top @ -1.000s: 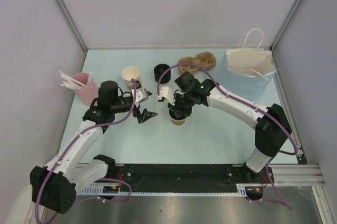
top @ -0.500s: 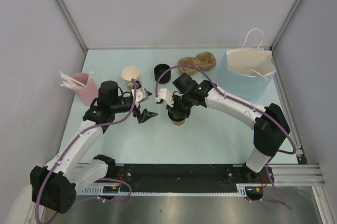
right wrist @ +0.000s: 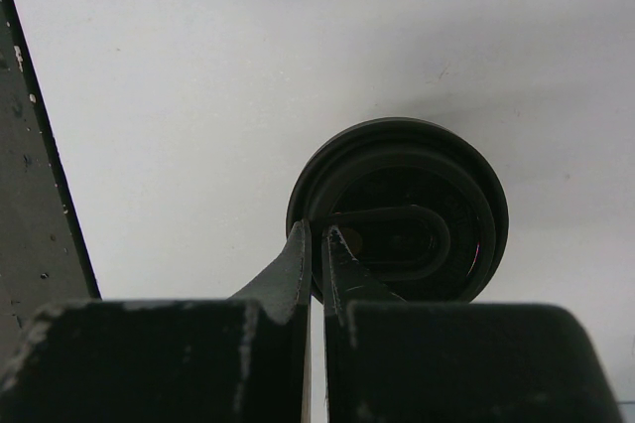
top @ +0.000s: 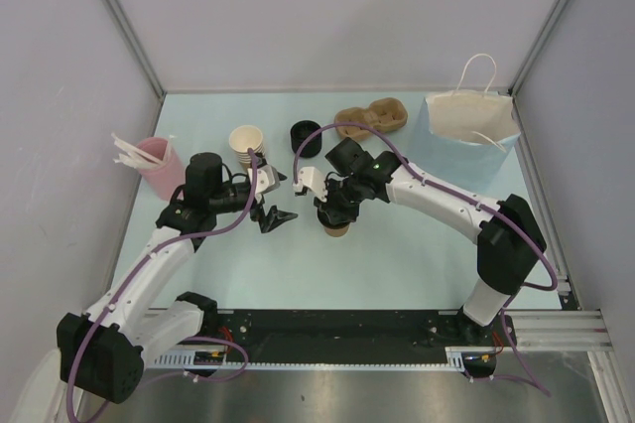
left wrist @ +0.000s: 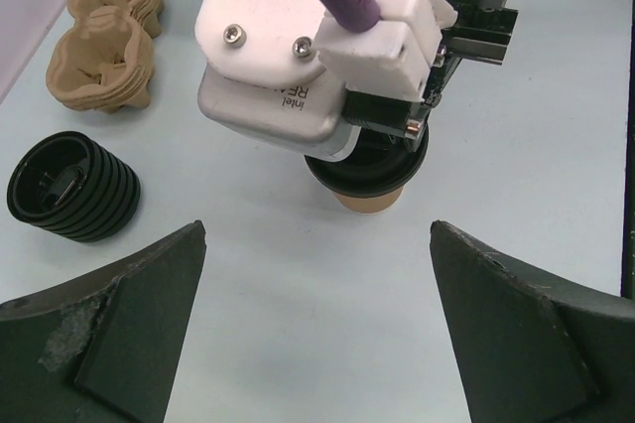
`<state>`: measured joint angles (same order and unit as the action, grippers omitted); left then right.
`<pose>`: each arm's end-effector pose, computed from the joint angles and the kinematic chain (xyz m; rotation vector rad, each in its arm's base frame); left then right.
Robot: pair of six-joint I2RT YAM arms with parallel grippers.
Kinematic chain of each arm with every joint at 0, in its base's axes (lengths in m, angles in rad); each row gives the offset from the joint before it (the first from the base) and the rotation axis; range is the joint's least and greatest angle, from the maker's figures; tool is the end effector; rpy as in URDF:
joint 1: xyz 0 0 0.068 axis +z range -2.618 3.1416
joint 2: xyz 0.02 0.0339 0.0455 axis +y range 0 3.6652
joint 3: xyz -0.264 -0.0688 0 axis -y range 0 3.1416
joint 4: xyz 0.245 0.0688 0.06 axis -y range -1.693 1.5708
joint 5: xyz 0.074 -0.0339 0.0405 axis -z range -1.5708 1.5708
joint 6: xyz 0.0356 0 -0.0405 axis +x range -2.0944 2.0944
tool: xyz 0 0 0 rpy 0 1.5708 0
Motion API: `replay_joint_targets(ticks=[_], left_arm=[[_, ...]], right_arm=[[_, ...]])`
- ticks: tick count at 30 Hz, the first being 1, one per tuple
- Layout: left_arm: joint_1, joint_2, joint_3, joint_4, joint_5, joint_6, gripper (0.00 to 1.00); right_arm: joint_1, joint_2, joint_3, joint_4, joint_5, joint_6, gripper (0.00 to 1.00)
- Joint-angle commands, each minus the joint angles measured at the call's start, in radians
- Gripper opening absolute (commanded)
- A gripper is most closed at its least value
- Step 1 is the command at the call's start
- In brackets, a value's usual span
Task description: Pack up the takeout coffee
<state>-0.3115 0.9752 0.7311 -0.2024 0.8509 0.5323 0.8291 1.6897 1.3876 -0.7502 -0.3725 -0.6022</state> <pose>0.1936 -0.0905 0.2890 1.2373 1.4691 -0.7036 0.2311 0.2714 0.2670 -1.8131 1.8864 0.5677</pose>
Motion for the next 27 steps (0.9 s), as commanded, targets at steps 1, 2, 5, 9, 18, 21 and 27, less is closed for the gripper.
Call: replay_joint_targets(ticks=[1, 2, 5, 9, 18, 21, 27], left_arm=[[0.005, 0.002, -0.012, 0.034, 0.042, 0.024, 1.0], [0.003, 0.002, -0.012, 0.034, 0.043, 0.026, 1.0], [0.003, 0.002, -0.013, 0.034, 0.043, 0.026, 1.0], [0.003, 0.003, -0.013, 0.032, 0.045, 0.026, 1.0], [0.003, 0.003, -0.015, 0.035, 0.048, 0.028, 1.0], [0.003, 0.005, -0.015, 0.035, 0.048, 0.028, 1.0], [0.003, 0.007, -0.015, 0.035, 0.051, 0.031, 1.0]], right_arm=[[-0.001, 0.005, -0.009, 0.02, 0.012, -0.007, 0.0], [-0.002, 0.007, -0.01, 0.02, 0.014, -0.007, 0.0], [-0.001, 0.014, -0.01, 0.017, 0.017, -0.008, 0.0], [-0.004, 0.025, -0.01, 0.005, 0.02, -0.014, 0.0], [-0.004, 0.028, -0.01, 0.002, 0.014, -0.018, 0.0], [-0.004, 0.03, -0.01, 0.0, 0.015, -0.019, 0.04], [-0.005, 0.015, -0.01, 0.003, 0.012, -0.022, 0.25]])
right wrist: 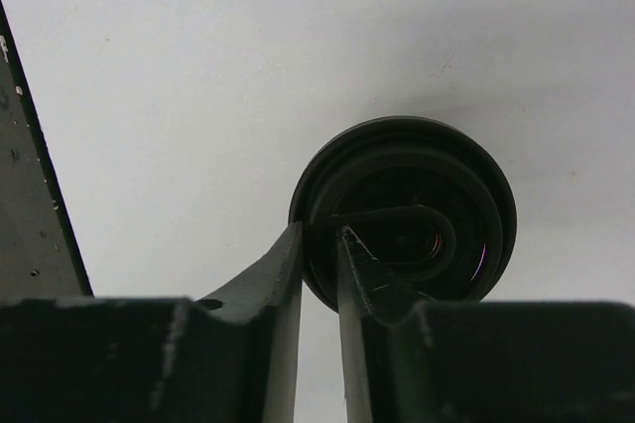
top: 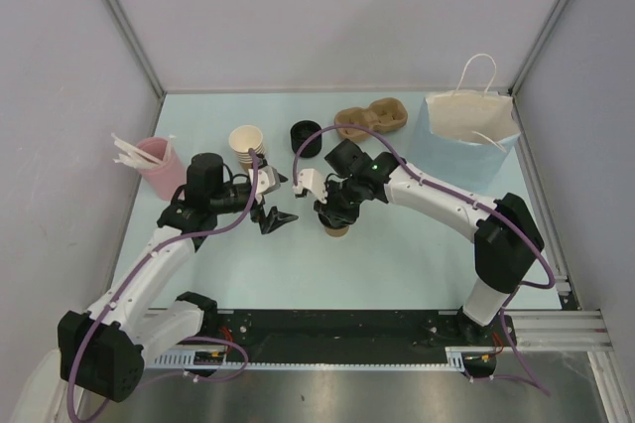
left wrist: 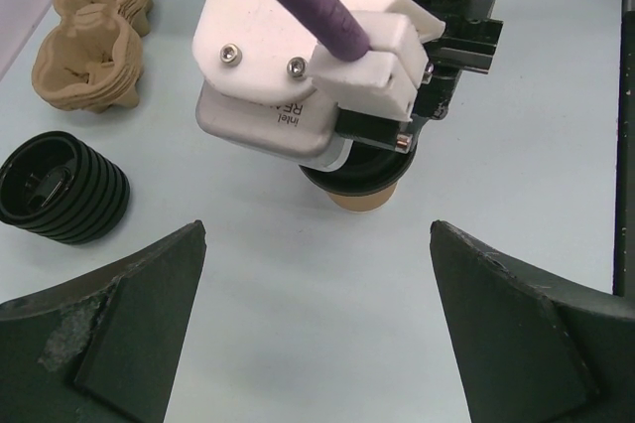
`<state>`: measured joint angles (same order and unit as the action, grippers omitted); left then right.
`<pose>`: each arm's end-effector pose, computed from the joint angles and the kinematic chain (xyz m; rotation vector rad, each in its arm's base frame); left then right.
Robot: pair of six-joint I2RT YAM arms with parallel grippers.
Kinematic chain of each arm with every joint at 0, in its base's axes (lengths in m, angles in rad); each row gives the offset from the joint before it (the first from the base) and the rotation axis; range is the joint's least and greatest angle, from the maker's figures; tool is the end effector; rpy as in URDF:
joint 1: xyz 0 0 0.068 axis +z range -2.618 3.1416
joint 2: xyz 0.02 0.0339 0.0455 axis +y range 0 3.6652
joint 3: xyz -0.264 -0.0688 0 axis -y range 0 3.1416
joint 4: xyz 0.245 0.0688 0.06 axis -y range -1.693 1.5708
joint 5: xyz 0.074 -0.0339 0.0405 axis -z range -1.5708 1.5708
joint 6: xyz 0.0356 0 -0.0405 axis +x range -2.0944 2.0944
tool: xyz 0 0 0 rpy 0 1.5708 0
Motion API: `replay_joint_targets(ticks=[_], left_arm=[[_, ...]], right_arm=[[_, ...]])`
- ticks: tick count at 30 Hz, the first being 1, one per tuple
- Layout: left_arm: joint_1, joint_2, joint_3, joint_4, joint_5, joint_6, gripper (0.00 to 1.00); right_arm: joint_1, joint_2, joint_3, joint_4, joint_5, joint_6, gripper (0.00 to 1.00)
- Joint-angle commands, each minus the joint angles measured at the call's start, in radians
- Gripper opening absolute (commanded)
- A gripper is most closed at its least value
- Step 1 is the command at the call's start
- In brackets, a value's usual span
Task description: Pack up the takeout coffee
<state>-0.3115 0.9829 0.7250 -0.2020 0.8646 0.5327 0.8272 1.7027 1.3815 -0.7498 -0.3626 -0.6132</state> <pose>0.1943 -0.0910 0.2856 1.2436 1.4734 -0.7230 0.2327 0.2717 0.2606 -1.8281 1.8968 0.5513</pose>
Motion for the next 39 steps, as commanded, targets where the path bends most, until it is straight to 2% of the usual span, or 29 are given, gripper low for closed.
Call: replay_joint_targets(ticks=[1, 9, 12, 19, 23, 28, 33, 39], left_arm=[[0.003, -0.001, -0.009, 0.035, 0.036, 0.03, 1.0], [0.003, 0.003, -0.009, 0.035, 0.039, 0.03, 1.0], [0.003, 0.01, -0.01, 0.036, 0.039, 0.032, 1.0], [0.003, 0.042, -0.001, 0.029, 0.044, 0.029, 1.0], [0.002, 0.085, 0.017, 0.064, 0.04, -0.031, 1.0], [-0.015, 0.258, 0.126, -0.009, 0.074, -0.111, 1.0], [-0.05, 0.43, 0.299, -0.169, 0.062, -0.109, 1.0], [-0.066, 0.623, 0.488, -0.289, 0.102, -0.16, 1.0]], right_arm=[[-0.003, -0.005, -0.004, 0.003, 0.001, -0.011, 0.29], [-0.003, -0.051, -0.004, 0.006, 0.001, -0.011, 0.3], [-0.003, -0.08, -0.004, 0.004, 0.002, -0.013, 0.34], [-0.01, -0.133, -0.004, -0.005, -0.027, -0.014, 0.54], [-0.022, -0.153, -0.002, -0.006, -0.012, -0.02, 0.67], [-0.121, -0.224, 0.01, -0.006, -0.09, 0.013, 0.91], [-0.249, -0.276, 0.019, -0.075, -0.193, 0.013, 1.0], [-0.318, -0.313, -0.025, -0.122, -0.254, 0.01, 1.0]])
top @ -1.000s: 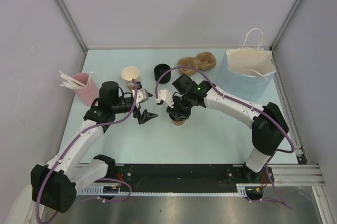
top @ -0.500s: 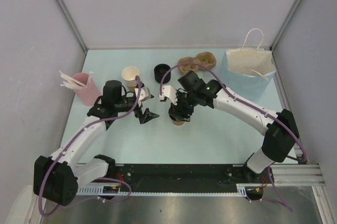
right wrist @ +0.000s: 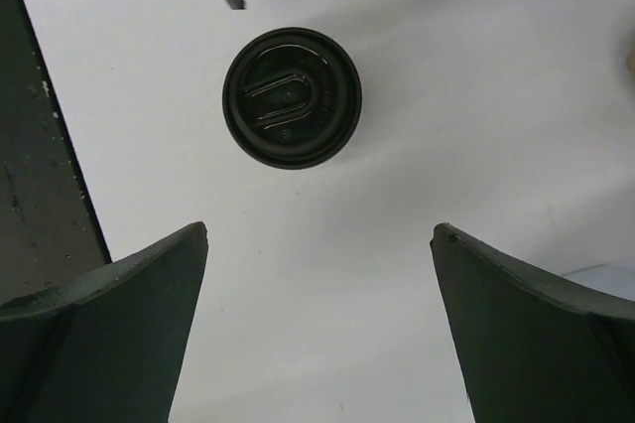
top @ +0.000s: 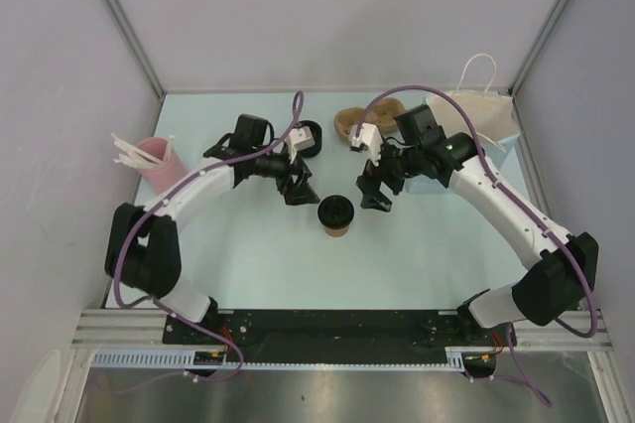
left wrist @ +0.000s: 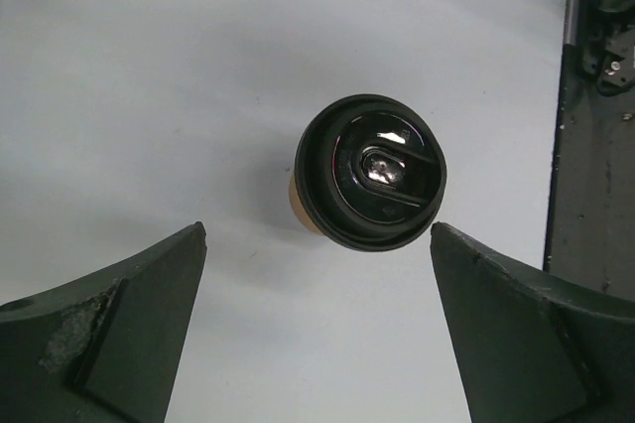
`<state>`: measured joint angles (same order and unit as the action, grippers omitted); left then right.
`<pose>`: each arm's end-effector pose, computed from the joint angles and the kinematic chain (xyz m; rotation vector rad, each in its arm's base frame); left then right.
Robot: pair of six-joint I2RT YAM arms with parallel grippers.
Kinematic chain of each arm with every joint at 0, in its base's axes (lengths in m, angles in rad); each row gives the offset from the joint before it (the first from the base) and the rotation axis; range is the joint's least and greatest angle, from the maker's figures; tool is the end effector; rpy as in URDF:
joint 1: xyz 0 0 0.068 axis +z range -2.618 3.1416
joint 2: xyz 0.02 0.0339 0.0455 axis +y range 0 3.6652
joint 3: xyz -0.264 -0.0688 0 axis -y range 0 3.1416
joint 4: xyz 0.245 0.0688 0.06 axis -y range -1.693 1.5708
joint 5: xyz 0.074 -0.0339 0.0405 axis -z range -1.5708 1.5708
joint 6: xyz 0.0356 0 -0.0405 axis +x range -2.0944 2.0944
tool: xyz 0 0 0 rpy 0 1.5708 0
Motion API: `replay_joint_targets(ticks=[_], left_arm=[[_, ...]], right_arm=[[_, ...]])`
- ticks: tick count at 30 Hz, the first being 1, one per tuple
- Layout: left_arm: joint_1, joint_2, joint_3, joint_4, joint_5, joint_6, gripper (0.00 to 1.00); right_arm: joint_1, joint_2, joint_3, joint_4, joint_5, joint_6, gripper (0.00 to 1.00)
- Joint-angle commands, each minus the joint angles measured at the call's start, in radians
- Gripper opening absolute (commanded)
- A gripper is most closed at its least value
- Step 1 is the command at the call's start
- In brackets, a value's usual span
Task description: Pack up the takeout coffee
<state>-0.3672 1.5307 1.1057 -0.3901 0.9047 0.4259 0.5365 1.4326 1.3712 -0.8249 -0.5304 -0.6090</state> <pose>0.2916 -0.1422 0.2611 1.2254 1.8417 -1.0298 0.2470 0.1678 0.3387 -1.4800 1.8712 0.6139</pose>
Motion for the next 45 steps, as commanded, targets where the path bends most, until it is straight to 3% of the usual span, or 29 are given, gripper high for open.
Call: replay_joint_targets(ticks=[1, 9, 33, 39, 45], left_arm=[[-0.019, 0.094, 0.135, -0.108, 0.066, -0.062, 1.0], [-0.081, 0.189, 0.166, -0.08, 0.079, -0.114, 1.0], [-0.098, 0.299, 0.175, -0.026, -0.004, -0.171, 1.0], [-0.099, 0.318, 0.184, -0.035, -0.024, -0.177, 0.91], [-0.099, 0.339, 0.192, -0.062, -0.033, -0.158, 0.74]], right_arm=[[-0.045, -0.05, -0.023, -0.045, -0.103, 0.006, 1.0], [-0.075, -0.118, -0.092, -0.011, -0.121, -0.009, 1.0], [-0.043, -0.123, -0.129, 0.01, -0.105, -0.028, 0.98], [-0.043, -0.124, -0.13, 0.009, -0.106, -0.029, 0.97], [-0.043, -0.118, -0.133, 0.012, -0.111, -0.028, 0.96]])
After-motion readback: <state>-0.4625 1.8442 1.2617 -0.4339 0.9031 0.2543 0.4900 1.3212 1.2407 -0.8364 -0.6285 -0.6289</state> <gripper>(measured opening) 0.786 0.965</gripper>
